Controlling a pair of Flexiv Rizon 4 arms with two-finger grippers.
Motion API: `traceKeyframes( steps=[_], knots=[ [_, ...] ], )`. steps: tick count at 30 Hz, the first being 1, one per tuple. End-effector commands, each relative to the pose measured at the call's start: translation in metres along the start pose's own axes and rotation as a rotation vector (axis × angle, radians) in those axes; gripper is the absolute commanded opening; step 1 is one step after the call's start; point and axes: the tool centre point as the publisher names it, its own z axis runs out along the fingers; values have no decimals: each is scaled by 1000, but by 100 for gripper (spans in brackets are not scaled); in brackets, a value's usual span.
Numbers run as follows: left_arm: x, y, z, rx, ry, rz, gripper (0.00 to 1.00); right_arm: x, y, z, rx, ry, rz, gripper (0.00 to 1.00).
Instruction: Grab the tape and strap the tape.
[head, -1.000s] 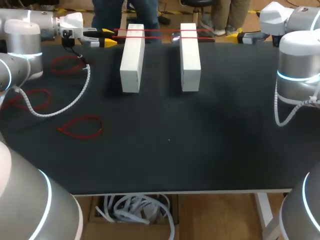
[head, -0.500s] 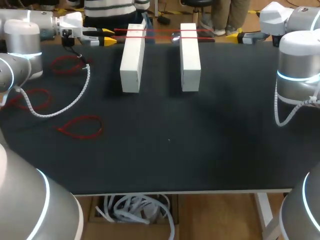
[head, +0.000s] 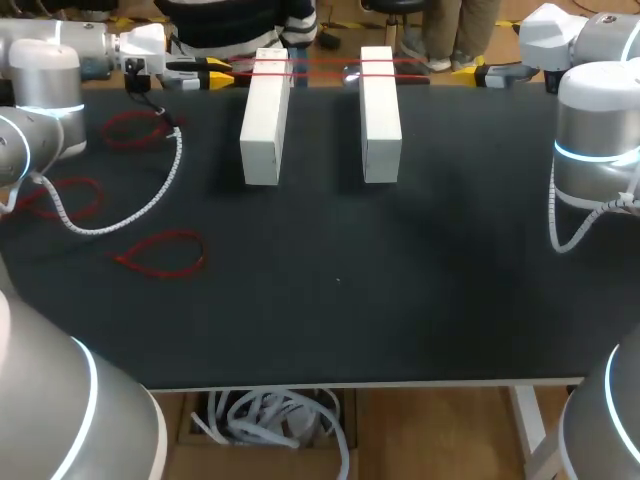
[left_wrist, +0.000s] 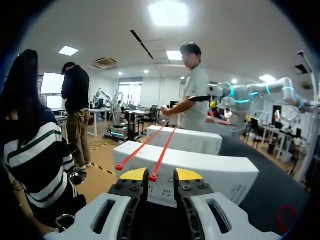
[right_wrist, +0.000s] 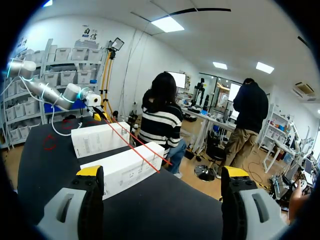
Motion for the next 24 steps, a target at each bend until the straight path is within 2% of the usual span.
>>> traceKeyframes(
  steps=[1, 4, 7, 19, 24],
  knots=[
    [-7, 2, 2, 5, 18, -2, 24, 0, 0, 1, -1, 1, 0, 100],
    [-6, 2, 2, 6, 19, -1, 20, 0, 0, 1, -1, 1, 0, 100],
    [-7, 2, 2, 6, 19, -3, 20, 0, 0, 1, -1, 1, 0, 100],
    [-6, 3, 4, 10, 24, -8, 12, 0, 0, 1, -1, 1, 0, 100],
    [-6, 5, 5, 9, 26, -13, 3, 0, 0, 1, -1, 1, 0, 100]
  ],
)
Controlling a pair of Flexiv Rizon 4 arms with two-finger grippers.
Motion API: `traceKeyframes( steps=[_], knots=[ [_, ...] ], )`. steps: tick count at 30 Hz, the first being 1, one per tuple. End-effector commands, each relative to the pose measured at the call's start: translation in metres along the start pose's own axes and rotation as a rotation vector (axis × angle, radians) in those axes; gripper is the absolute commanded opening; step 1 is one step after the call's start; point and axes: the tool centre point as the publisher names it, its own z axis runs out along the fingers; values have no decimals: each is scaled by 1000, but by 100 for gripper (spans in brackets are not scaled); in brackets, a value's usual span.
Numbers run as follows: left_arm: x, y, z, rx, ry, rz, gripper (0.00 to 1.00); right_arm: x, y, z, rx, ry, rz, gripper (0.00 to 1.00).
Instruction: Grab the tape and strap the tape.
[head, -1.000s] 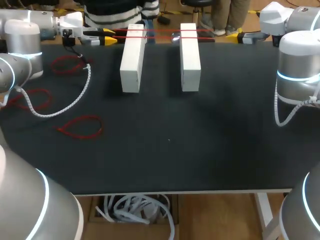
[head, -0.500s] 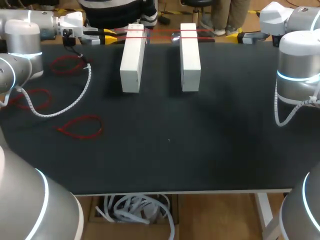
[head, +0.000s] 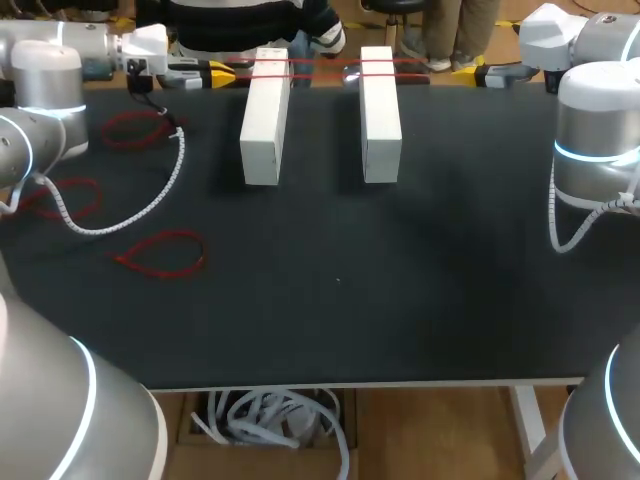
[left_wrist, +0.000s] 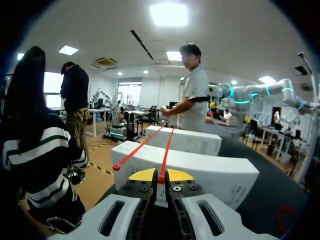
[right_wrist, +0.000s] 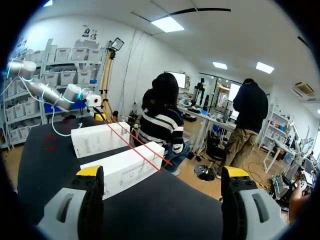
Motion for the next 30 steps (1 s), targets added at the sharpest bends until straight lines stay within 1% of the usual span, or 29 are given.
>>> traceKeyframes(
  steps=[1, 2, 9, 14, 21, 25, 30],
  knots=[
    [-7, 4, 0, 5, 19, -4, 1, 0, 0, 1, -1, 1, 0, 100],
    [-7, 4, 0, 5, 19, -5, 0, 0, 0, 1, -1, 1, 0, 100],
    [-1, 5, 0, 7, 33, -5, 0, 0, 0, 1, -1, 1, 0, 100],
    [12, -2, 0, 19, 56, 1, 0, 0, 0, 1, -1, 1, 0, 100],
    [34, -19, 4, 37, 71, 10, 0, 0, 0, 1, -1, 1, 0, 100],
    [49, -36, 3, 66, 53, 18, 0, 0, 0, 1, -1, 1, 0, 100],
    [66, -55, 0, 66, 5, 30, 0, 0, 0, 1, -1, 1, 0, 100]
  ],
)
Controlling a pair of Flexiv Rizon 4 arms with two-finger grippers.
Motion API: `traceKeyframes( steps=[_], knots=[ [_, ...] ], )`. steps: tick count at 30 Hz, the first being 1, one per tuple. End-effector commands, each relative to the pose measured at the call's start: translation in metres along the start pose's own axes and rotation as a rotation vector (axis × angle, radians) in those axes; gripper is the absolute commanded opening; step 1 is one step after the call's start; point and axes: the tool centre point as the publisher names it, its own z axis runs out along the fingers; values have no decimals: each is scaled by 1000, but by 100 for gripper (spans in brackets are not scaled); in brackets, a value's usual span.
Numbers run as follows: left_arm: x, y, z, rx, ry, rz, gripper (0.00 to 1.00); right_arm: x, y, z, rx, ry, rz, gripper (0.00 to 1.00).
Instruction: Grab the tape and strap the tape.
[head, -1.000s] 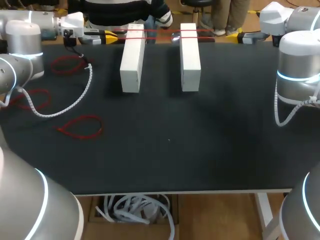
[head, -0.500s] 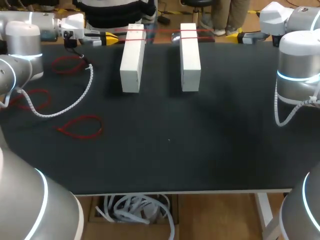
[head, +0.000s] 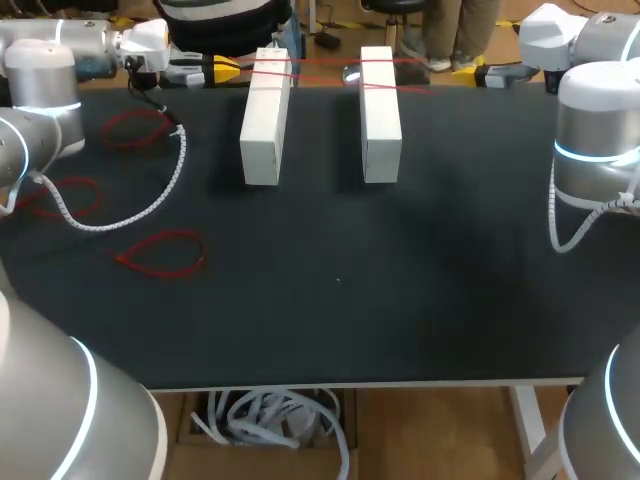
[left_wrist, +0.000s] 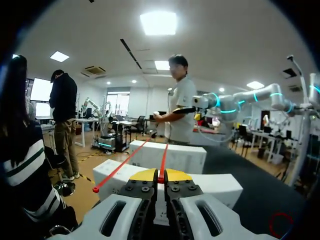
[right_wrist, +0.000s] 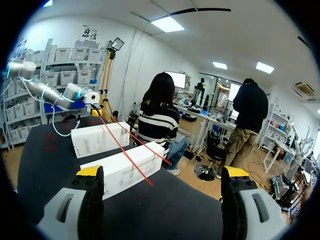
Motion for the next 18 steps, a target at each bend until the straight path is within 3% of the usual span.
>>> traceKeyframes(
  steps=[1, 8, 13, 18],
  knots=[
    [34, -23, 1, -27, -114, 0, 0, 0, 0, 1, -1, 1, 0, 100],
    [51, -46, 7, -29, -166, 24, 0, 0, 0, 1, -1, 1, 0, 100],
    [60, -74, 13, 34, -214, 8, 0, 0, 0, 1, -1, 1, 0, 100],
    [63, -88, 20, 104, -241, -25, 0, 0, 0, 1, -1, 1, 0, 100]
  ],
)
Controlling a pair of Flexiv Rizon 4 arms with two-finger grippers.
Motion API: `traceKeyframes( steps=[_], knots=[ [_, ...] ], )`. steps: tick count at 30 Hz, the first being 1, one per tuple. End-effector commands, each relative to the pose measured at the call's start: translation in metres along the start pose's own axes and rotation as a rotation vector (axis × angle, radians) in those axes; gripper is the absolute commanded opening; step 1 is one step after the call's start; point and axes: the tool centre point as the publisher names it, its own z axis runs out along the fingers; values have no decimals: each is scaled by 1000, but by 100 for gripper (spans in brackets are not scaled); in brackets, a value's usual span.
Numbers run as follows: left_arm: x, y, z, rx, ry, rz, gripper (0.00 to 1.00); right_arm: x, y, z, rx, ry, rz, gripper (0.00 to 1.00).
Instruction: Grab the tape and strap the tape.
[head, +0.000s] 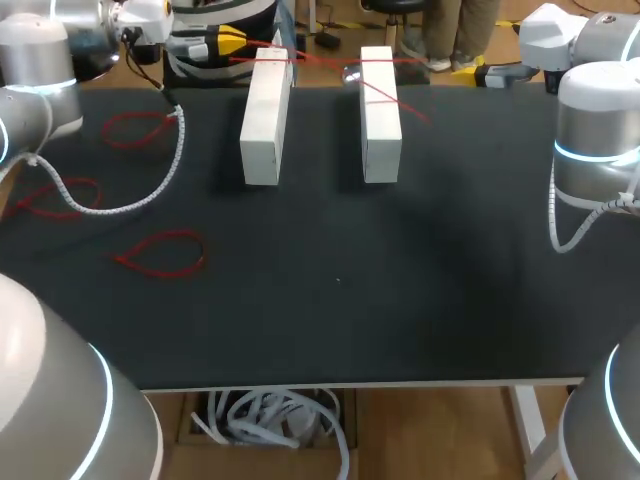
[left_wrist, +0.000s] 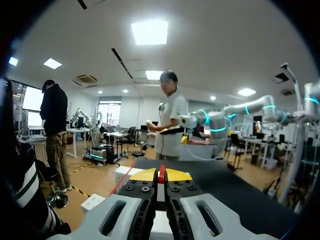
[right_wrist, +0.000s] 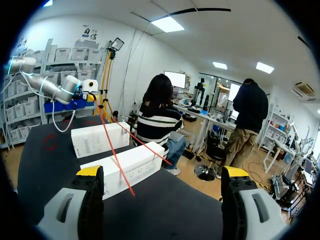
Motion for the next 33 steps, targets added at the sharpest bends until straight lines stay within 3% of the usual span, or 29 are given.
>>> traceKeyframes(
  steps=[1, 3, 8, 14, 33],
  knots=[
    [22, -8, 7, 29, -324, -12, 0, 0, 0, 1, -1, 1, 0, 100],
    [22, -11, 9, 79, -347, -32, 0, 0, 0, 1, -1, 1, 0, 100],
    [19, -17, 16, 107, -385, -45, 0, 0, 0, 1, -1, 1, 0, 100],
    [17, -25, 23, 171, -364, -71, 0, 0, 0, 1, -1, 1, 0, 100],
    [18, -28, 23, 161, -346, -48, 0, 0, 0, 1, -1, 1, 0, 100]
  ],
)
